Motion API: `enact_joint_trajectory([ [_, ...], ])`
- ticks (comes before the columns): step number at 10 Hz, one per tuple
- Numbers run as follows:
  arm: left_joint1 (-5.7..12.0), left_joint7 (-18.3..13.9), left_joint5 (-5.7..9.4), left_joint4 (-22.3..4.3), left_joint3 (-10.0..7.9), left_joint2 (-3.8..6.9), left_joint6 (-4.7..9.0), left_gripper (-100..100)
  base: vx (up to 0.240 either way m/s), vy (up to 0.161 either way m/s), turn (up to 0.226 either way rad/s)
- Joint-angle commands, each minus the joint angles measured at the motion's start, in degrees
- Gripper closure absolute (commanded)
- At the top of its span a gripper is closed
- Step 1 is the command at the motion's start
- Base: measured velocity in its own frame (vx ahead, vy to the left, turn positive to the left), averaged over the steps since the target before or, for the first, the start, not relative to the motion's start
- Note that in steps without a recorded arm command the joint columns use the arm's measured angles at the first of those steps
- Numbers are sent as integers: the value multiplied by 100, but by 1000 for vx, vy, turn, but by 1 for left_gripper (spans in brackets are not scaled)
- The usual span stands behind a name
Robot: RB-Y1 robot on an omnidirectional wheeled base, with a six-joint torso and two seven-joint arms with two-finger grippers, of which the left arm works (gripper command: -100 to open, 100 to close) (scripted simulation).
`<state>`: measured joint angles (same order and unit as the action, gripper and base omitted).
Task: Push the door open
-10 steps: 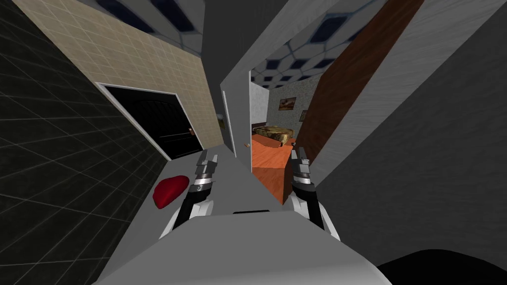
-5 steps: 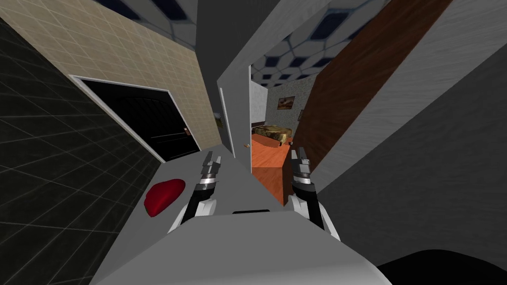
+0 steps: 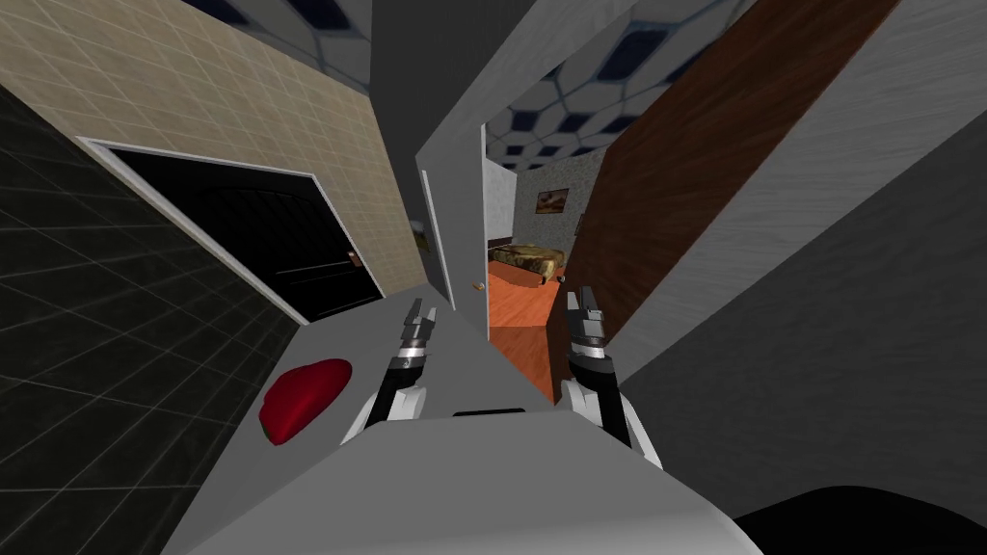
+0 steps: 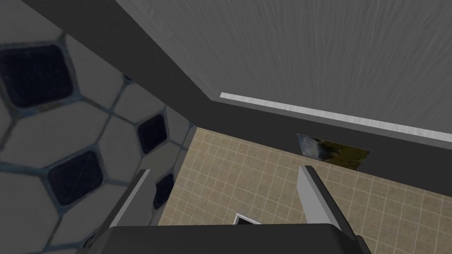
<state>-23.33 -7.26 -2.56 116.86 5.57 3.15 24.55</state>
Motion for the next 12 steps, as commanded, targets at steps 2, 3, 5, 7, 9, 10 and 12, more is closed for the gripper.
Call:
enact_joint_trajectory([
  [2,184,7,7,-370,39,36,73,-100,82,68,-74],
  [3,250,9,11,-526,58,51,115,-100,87,72,-97],
  [5,380,14,18,-838,94,80,199,-100,84,76,-93],
  [7,519,19,26,-1170,133,106,287,-100,86,67,-90],
  [9,591,21,30,-1342,153,118,333,-100,76,65,-62],
  [10,664,24,34,-1515,173,130,379,-100,52,50,-53],
  [12,736,27,38,-1687,193,142,426,-100,59,55,-73],
])
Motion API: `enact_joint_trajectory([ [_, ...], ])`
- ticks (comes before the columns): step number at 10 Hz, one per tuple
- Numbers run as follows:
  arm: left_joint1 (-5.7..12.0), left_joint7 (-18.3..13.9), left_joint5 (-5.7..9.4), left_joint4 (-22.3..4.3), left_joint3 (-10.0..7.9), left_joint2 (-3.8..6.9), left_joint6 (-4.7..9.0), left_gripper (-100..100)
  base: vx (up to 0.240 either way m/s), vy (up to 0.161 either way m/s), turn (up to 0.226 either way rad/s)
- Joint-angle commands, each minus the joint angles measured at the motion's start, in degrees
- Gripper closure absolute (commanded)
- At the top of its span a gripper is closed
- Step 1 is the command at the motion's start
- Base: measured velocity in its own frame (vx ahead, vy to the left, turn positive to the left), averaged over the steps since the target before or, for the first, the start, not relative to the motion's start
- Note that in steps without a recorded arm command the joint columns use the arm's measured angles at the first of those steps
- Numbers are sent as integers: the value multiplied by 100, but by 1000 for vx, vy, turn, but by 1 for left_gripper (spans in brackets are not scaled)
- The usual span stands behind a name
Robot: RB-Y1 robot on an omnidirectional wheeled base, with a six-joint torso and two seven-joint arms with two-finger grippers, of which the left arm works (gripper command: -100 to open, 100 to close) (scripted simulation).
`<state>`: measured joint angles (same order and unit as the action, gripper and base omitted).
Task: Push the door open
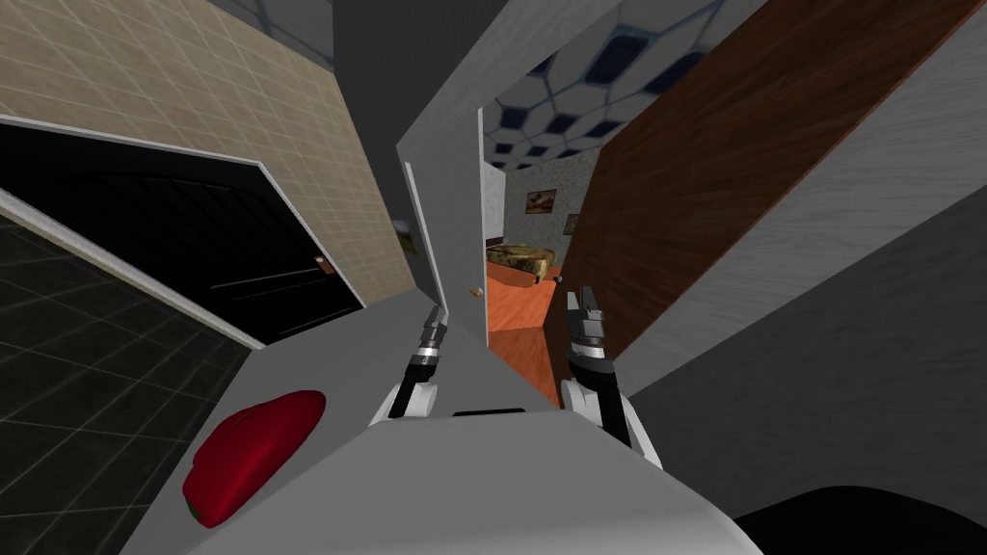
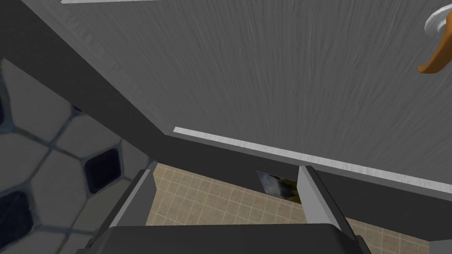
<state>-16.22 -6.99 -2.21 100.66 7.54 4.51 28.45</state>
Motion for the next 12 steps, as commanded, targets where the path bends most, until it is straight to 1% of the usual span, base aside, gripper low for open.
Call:
enact_joint_trajectory([
  [1,99,2,8,-246,18,16,83,-100,48,43,-47],
  [3,252,8,17,-573,60,32,181,-100,70,81,-99],
  [4,252,8,17,-613,60,32,181,-100,55,60,-52],
  [6,406,13,25,-969,103,48,279,-100,56,65,-87],
  [7,406,13,25,-979,103,48,279,-100,47,55,-40],
  [10,643,22,39,-1499,169,61,430,-100,62,64,-96],
  [11,643,22,39,-1546,169,61,430,-100,61,68,-30],
  [12,722,25,43,-1734,191,65,481,-100,47,61,-59],
])
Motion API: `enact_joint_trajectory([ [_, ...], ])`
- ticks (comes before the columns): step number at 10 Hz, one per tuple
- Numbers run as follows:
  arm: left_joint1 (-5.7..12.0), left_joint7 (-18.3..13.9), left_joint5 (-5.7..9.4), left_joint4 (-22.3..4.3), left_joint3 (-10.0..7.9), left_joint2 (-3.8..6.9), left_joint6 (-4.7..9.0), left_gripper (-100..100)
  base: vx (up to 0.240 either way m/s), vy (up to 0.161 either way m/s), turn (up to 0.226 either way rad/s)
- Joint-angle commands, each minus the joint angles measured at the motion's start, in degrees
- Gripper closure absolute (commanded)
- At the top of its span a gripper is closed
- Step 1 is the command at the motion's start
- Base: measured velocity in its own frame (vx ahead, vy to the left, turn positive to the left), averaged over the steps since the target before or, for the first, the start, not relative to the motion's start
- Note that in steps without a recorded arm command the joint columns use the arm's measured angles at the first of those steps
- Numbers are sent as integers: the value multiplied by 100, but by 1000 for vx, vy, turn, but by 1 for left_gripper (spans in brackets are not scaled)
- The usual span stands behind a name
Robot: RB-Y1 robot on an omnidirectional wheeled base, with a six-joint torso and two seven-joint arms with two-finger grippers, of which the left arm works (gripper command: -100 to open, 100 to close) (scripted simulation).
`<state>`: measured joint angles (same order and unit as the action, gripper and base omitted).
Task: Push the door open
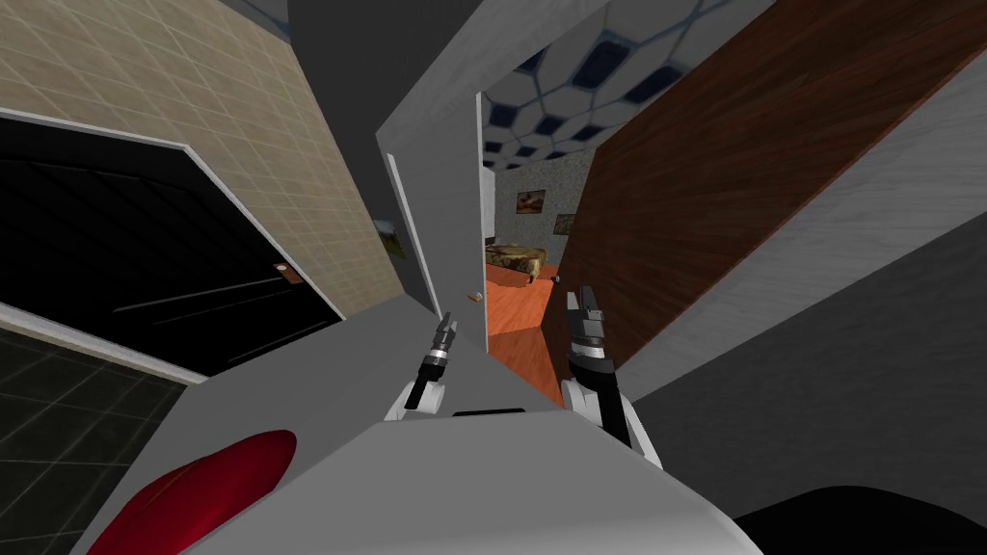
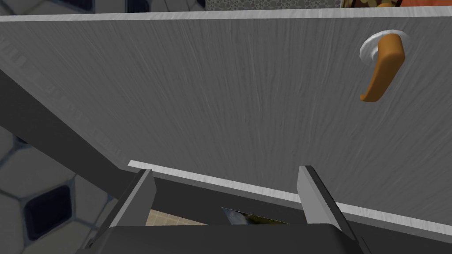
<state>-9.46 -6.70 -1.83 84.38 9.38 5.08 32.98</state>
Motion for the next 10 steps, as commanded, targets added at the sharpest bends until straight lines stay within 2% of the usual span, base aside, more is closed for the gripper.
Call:
enact_joint_trajectory([
  [1,125,-2,9,-286,29,11,78,-100,69,74,-114],
  [3,283,4,18,-644,73,12,179,-100,69,98,-105],
  [4,283,4,18,-673,73,12,179,-100,52,70,-38],
  [6,441,10,27,-1045,117,12,280,-100,48,76,-86],
  [7,441,10,27,-1050,117,12,280,-100,46,63,-40],
  [10,672,18,40,-1602,182,2,427,-100,61,75,-96],
])
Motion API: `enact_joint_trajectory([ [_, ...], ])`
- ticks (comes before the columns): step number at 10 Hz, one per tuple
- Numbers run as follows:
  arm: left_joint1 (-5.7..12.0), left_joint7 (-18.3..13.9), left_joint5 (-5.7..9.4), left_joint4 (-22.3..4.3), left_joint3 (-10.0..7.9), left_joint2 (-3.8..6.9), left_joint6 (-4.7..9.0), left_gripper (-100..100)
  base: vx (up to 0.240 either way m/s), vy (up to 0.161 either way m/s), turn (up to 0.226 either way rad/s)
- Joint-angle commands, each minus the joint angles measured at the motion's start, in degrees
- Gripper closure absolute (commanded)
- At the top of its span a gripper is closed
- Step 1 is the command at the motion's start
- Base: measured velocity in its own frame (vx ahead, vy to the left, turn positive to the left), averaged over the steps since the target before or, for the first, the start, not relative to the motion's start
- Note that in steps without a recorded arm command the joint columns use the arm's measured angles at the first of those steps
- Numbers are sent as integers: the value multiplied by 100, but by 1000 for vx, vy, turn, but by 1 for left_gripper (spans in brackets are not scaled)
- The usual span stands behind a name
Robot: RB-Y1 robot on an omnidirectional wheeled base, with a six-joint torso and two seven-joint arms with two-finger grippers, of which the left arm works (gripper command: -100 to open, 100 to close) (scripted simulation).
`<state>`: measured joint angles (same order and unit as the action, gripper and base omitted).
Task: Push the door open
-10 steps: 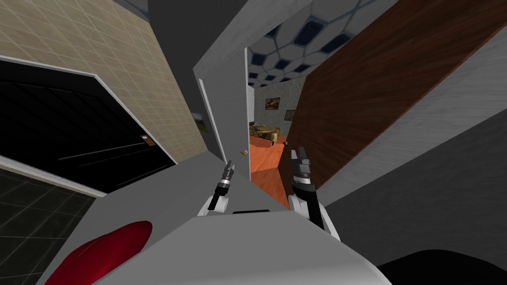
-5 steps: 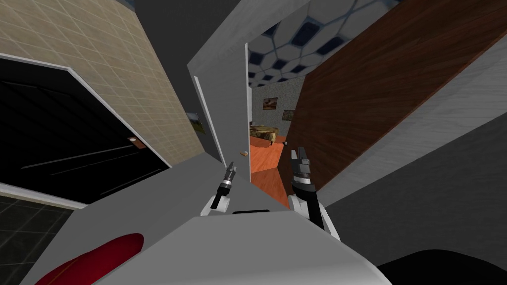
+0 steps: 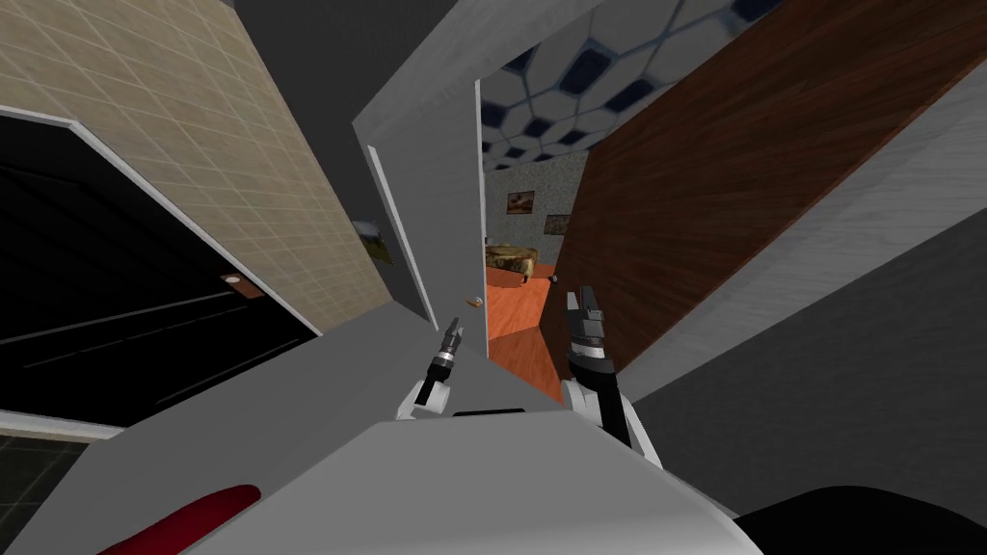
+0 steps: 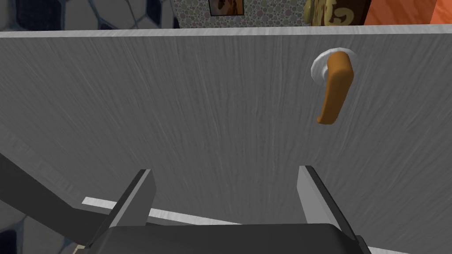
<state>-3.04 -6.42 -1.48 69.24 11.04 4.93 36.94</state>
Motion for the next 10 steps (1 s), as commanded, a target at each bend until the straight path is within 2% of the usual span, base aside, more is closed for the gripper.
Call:
enact_joint_trajectory([
  [1,107,-7,9,-271,37,14,80,-100,75,98,-112],
  [2,183,-4,14,-444,58,10,129,-100,61,100,-84],
  [3,183,-4,14,-454,58,10,129,-100,34,71,-29],
  [9,607,11,38,-1465,176,-37,399,-100,60,93,-89],
  [10,607,11,38,-1465,176,-37,399,-100,32,63,-34],
])
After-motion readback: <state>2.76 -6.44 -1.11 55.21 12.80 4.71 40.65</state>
